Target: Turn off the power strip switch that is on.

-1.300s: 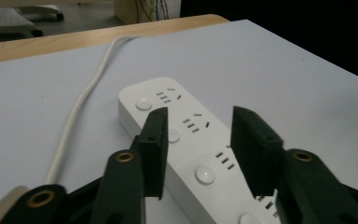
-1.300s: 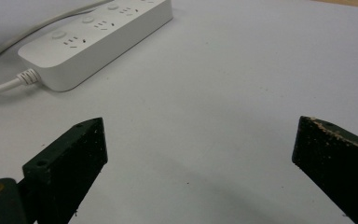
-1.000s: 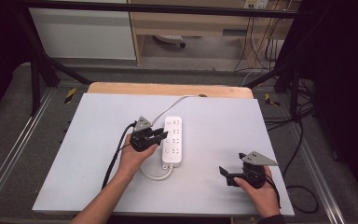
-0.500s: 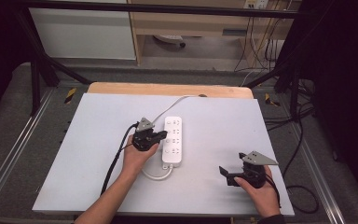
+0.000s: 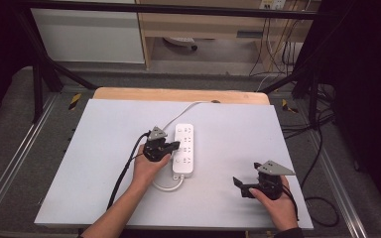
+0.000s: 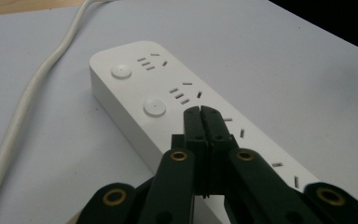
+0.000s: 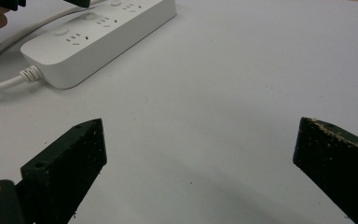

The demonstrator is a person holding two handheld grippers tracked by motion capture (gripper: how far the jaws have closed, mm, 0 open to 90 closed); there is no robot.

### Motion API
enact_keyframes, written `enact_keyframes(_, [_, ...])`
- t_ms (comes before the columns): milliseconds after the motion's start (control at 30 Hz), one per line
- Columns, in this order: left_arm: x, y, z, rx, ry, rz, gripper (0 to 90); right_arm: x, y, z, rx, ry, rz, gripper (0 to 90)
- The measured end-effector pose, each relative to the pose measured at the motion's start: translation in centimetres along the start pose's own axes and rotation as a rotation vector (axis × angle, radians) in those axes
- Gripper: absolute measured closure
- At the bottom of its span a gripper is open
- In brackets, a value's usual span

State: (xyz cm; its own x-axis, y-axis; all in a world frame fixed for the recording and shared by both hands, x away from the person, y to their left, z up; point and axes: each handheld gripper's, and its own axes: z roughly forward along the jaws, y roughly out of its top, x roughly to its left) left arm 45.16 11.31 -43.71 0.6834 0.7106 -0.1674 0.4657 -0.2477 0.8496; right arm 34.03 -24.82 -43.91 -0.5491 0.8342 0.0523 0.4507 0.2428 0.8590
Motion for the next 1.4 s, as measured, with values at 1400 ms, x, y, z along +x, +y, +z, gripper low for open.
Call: enact_keyframes(1400, [-0.35,-0.42,0.59,0.011,0.011,0.023,90.0,-0.13,-0.01,0.0,0.006,0.002,-0.001,3.2])
